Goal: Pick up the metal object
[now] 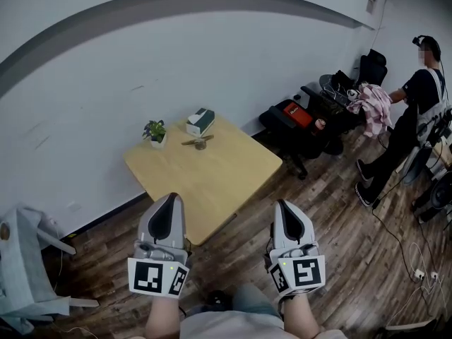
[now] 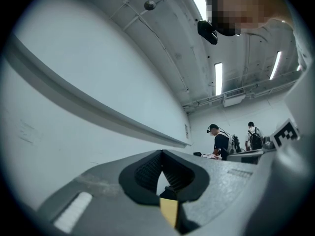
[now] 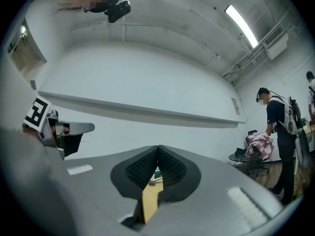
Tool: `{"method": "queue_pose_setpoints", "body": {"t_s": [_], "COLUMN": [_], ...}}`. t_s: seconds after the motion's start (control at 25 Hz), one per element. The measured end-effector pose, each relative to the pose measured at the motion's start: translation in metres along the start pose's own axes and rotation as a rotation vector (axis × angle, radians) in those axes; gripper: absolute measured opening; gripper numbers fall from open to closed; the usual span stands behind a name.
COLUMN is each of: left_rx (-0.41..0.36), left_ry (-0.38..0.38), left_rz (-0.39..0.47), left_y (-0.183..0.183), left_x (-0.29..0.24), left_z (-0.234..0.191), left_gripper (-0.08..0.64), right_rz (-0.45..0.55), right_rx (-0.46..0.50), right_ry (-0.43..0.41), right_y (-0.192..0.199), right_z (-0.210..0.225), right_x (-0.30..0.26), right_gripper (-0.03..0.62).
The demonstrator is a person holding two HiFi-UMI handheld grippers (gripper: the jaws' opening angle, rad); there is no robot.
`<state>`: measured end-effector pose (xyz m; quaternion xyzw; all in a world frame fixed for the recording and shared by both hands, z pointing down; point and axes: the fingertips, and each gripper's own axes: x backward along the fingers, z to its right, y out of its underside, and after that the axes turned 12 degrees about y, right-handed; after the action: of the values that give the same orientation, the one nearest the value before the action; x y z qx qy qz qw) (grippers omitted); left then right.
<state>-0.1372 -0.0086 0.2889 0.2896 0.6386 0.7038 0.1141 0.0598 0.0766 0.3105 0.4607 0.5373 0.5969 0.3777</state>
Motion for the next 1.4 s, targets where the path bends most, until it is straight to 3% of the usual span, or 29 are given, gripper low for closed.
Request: {"method": "queue_pose_setpoints", "body": {"t_s": [0.28,0.76,1.4], "left_rx": [0.013,-0.015,-0.046], "left_ry": [-0.021,-0.099,-0.176], "left_rz": [-0.009,0.007,-0.003], "left_y": [0.015,0.024,0.047], "left_x": [-0.025,-0.1,-0.203], "left_z": [-0.016,-0.056,-0.075], "left_gripper": [0.002,0.002,0.002], "right_rz": [-0.018,0.007,0.012], "right_rx": [-0.004,-0.01,-0.023], "right_ry": [0.009,-0.074,-0.153], "right_y": [0.013,0.013,0.022], "right_z": [0.012,0.028,0.079], "right_x": [-0.03,-0.13,-0.241], "right_gripper": [0.002,0.002,0.002]}}
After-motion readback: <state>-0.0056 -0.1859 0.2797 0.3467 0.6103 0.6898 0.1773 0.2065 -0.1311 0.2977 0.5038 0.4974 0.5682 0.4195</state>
